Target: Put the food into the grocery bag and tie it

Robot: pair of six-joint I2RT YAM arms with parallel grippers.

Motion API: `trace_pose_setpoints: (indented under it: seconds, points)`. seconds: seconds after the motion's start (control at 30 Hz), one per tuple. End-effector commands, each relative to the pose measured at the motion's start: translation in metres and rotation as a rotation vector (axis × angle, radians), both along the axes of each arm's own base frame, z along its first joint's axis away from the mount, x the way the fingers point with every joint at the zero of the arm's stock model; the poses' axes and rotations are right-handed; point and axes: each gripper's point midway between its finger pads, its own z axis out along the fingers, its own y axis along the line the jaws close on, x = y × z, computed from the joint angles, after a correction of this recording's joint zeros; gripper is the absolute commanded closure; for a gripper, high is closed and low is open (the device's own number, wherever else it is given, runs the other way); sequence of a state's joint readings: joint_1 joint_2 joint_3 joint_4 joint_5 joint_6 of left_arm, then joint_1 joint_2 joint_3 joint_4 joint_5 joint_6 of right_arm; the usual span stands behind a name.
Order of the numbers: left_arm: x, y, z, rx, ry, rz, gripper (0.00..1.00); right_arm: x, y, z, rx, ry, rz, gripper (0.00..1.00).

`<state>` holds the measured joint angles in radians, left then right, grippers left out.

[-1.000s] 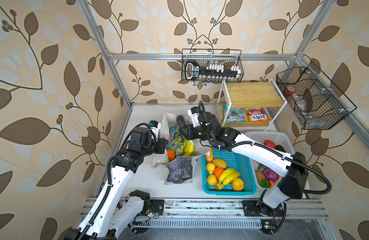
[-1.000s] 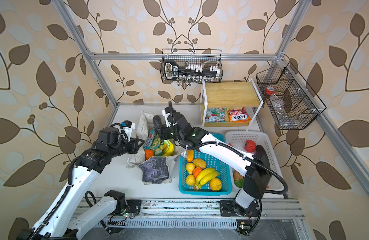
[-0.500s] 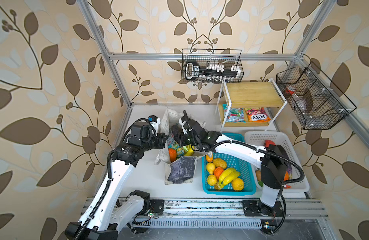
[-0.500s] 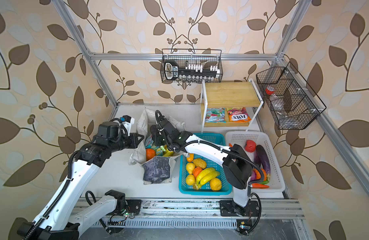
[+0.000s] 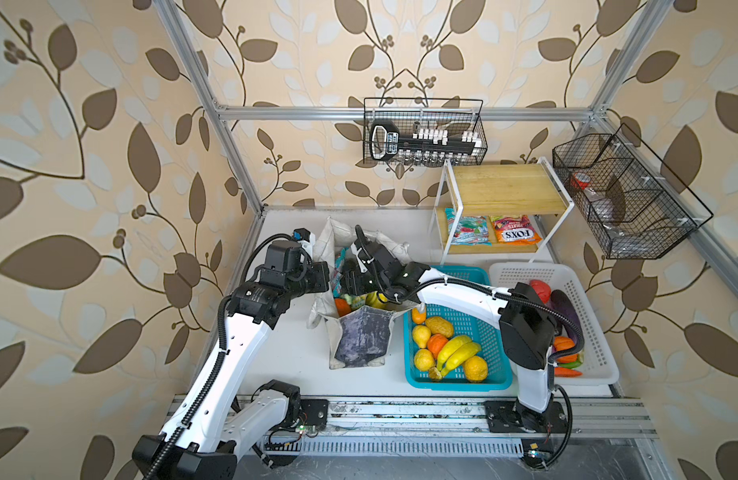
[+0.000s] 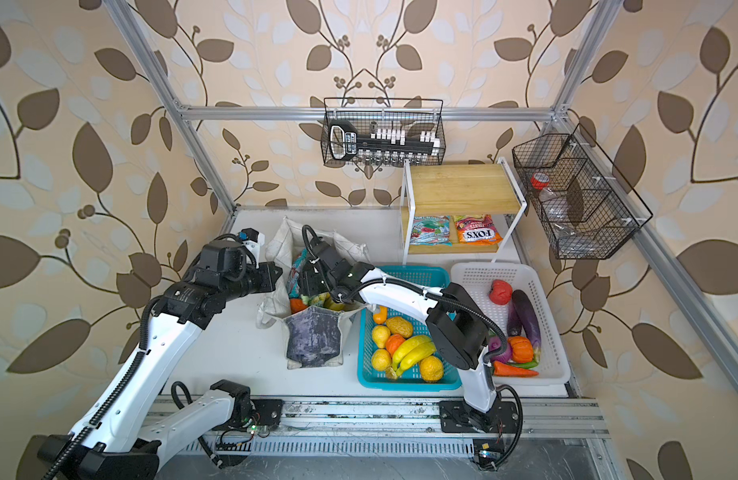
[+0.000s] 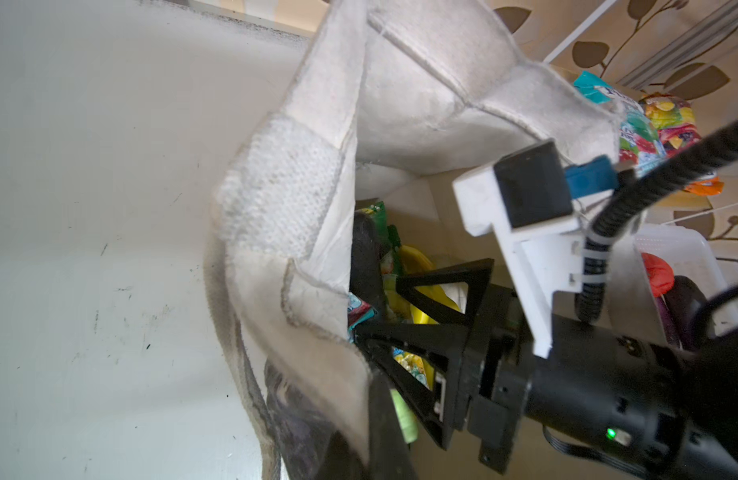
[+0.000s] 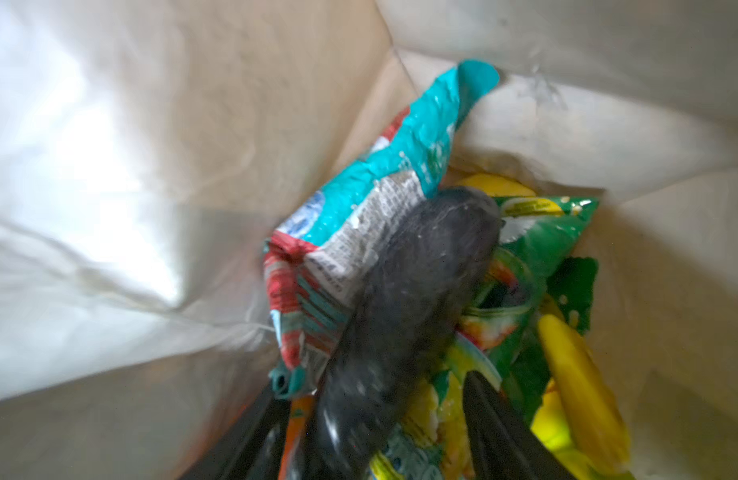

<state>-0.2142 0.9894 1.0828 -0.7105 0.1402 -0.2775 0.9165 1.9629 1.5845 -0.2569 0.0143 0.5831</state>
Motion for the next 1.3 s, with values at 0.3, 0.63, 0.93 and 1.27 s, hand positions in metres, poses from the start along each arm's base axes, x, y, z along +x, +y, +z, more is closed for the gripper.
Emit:
trace_pose_setpoints:
  seconds: [0.3, 0.63, 0.93, 1.27]
  points:
    - [0.018, 0.051, 0.004, 0.059, 0.013, 0.234, 1.0, -0.03, -0.046, 0.125, 0.127, -0.198, 0.027, 0.0]
    - [0.02, 0.061, 0.013, 0.12, -0.019, 0.239, 1.0, -0.052, -0.087, 0.13, 0.077, -0.233, 0.071, 0.01]
    - [0.021, 0.064, -0.005, 0.054, -0.025, 0.273, 1.0, -0.08, -0.169, 0.125, 0.164, -0.247, -0.021, 0.1]
    - [0.019, 0.062, -0.012, 0.062, -0.003, 0.251, 1.0, -0.064, -0.233, 0.053, 0.212, -0.098, -0.167, 0.45]
